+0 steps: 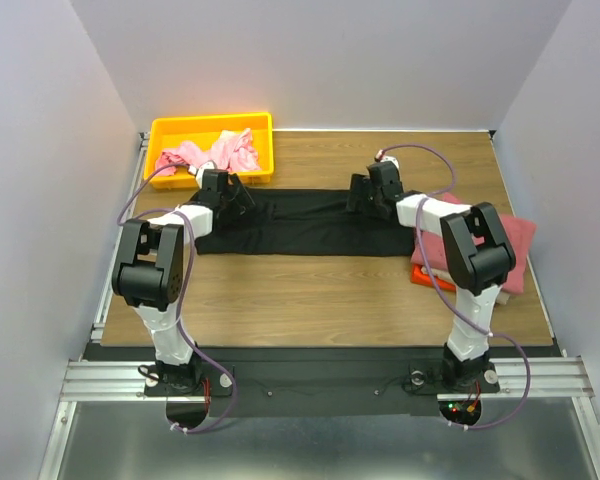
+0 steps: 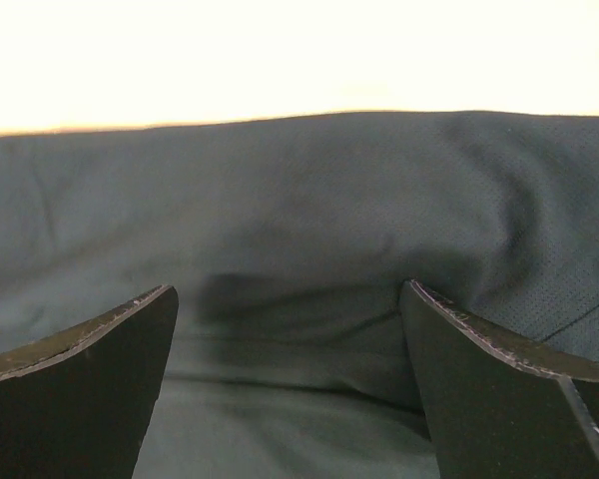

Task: Fold and stack the t-shirts
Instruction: Fold the tshirt

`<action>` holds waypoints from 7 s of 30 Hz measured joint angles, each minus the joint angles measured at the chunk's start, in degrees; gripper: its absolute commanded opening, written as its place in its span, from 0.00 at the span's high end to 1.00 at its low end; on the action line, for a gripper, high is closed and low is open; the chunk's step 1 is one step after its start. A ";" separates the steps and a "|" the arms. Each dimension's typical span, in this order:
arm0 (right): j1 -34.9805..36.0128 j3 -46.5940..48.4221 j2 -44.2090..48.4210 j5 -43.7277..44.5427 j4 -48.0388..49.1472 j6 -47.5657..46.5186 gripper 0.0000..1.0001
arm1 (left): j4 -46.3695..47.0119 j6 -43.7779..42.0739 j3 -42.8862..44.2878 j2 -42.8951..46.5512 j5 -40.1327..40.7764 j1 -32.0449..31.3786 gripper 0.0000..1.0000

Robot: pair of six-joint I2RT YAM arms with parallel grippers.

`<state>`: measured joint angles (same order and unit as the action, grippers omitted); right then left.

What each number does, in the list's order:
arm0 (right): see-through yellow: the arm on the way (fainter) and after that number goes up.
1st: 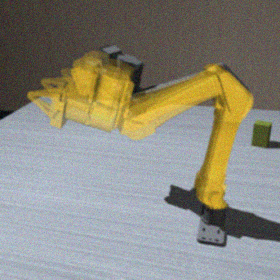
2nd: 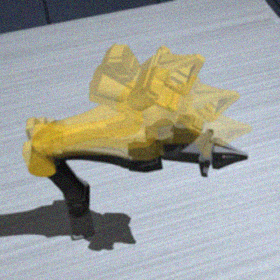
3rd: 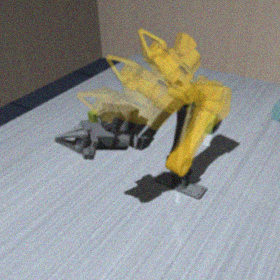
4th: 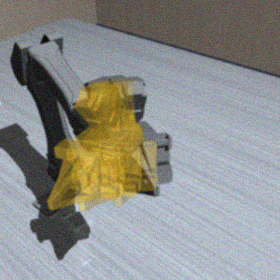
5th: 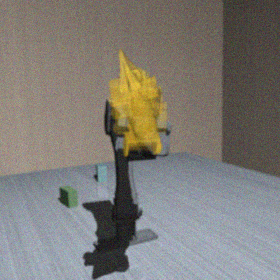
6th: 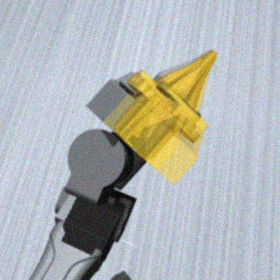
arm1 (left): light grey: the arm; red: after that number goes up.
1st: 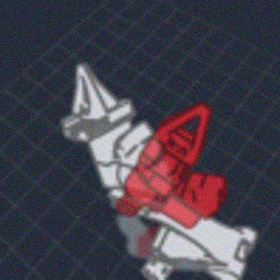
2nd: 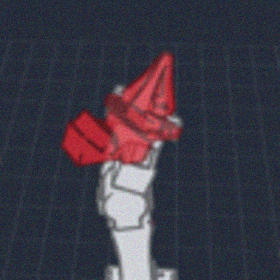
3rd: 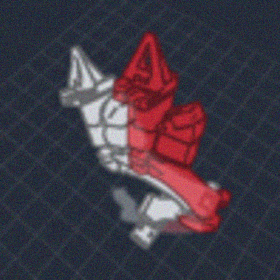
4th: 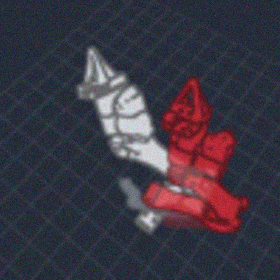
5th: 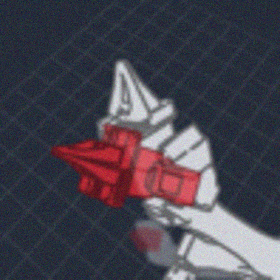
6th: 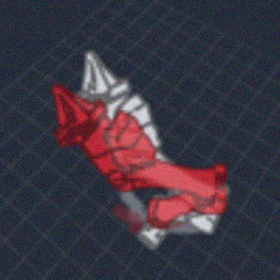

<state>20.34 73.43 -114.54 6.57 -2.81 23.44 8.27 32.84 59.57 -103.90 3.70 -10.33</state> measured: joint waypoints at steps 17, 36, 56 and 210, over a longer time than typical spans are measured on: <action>22.69 -26.49 20.92 -0.42 3.45 14.25 0.01 | -7.43 0.46 2.75 -0.42 4.46 8.39 0.02; 26.25 -29.77 45.92 4.98 -11.19 21.00 0.00 | -14.32 0.87 0.28 28.92 8.79 -6.56 0.01; 11.89 -37.59 50.56 8.39 -23.74 25.27 0.17 | -12.46 2.71 -9.18 16.96 11.76 -73.53 0.20; 17.99 -10.64 12.74 5.38 -14.32 16.44 1.00 | -15.32 1.79 -10.99 12.70 8.41 -57.61 1.00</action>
<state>38.33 62.78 -101.80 11.94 -17.12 39.88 -7.05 34.63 48.58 -91.20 12.12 -67.94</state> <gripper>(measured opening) 0.028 0.025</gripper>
